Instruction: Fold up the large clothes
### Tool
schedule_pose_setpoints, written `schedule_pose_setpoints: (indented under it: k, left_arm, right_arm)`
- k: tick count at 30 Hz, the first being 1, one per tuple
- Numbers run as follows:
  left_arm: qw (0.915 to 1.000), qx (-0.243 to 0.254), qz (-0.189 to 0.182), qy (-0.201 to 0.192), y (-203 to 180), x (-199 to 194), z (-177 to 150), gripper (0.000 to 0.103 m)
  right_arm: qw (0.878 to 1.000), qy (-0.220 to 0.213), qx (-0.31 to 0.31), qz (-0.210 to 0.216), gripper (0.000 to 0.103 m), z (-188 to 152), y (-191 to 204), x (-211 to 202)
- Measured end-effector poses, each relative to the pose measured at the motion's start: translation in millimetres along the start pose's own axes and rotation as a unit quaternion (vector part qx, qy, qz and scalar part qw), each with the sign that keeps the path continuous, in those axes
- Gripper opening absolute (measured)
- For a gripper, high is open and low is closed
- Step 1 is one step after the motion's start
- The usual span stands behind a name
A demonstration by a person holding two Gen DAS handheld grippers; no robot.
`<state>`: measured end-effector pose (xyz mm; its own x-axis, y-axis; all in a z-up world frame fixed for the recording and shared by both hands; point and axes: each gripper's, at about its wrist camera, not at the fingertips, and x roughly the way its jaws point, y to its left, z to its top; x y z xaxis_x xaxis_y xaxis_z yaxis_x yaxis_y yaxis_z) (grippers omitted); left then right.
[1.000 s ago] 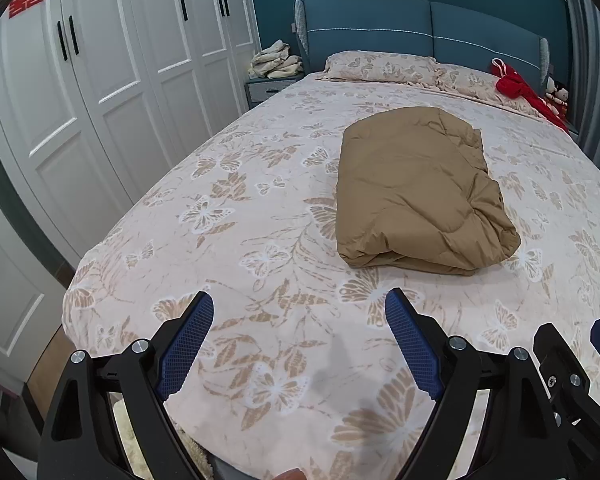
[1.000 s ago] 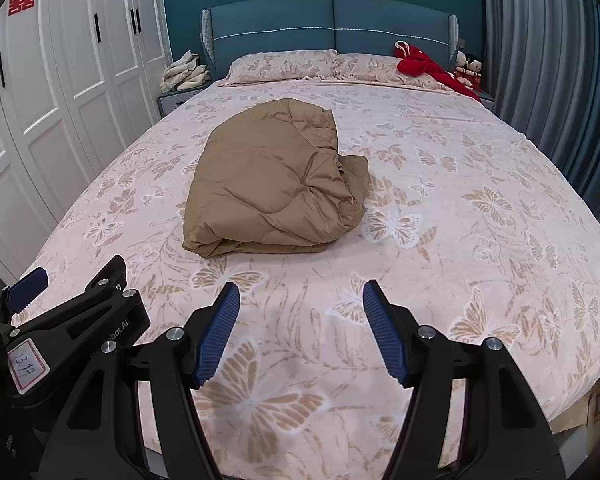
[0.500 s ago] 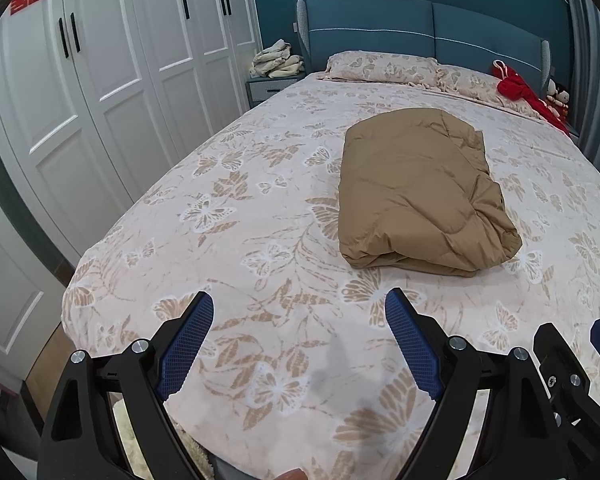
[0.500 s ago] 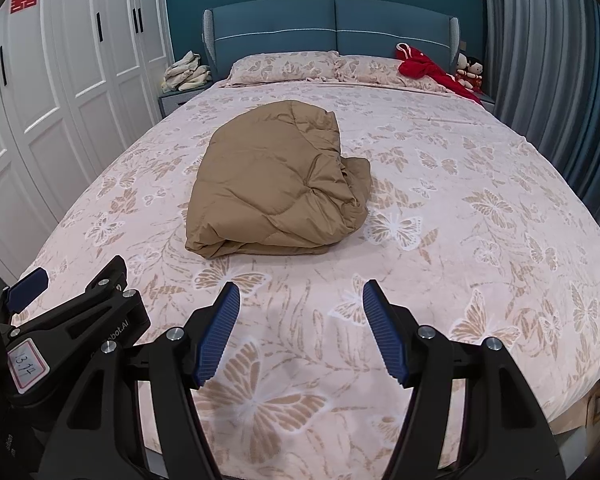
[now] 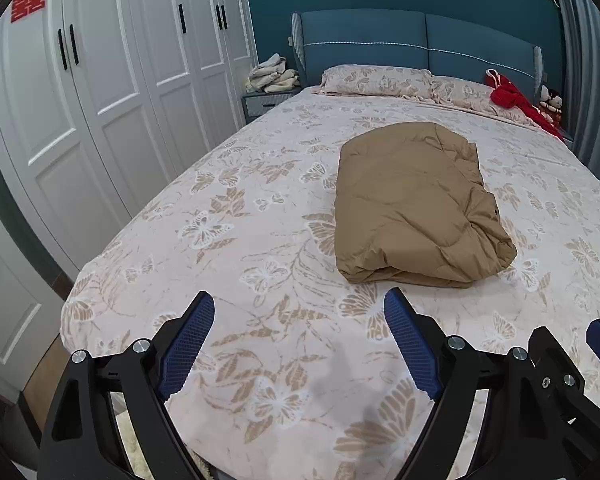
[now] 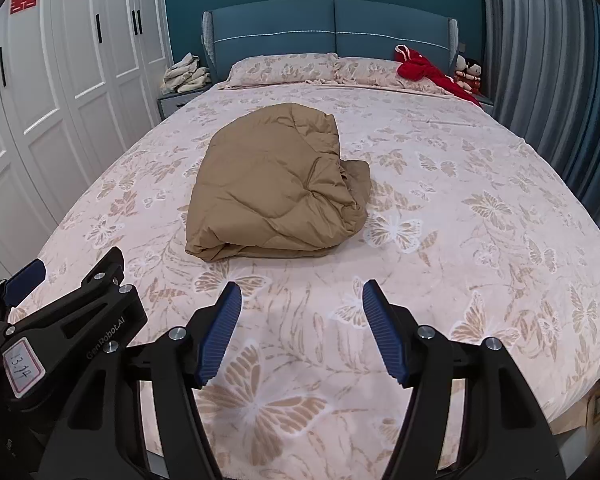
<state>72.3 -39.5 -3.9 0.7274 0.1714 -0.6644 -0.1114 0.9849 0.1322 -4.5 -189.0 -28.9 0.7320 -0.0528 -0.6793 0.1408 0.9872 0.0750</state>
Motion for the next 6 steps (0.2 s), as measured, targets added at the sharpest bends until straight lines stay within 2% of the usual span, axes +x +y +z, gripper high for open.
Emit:
schedule_pose_setpoints:
  k: [6]
  left_arm:
    - [0.9998, -0.014, 0.002, 0.010, 2.2, 1.0, -3.0, 0.083]
  right_arm:
    - [1.000, 0.001, -0.001, -0.001, 0.061, 0.6, -0.6, 1.3]
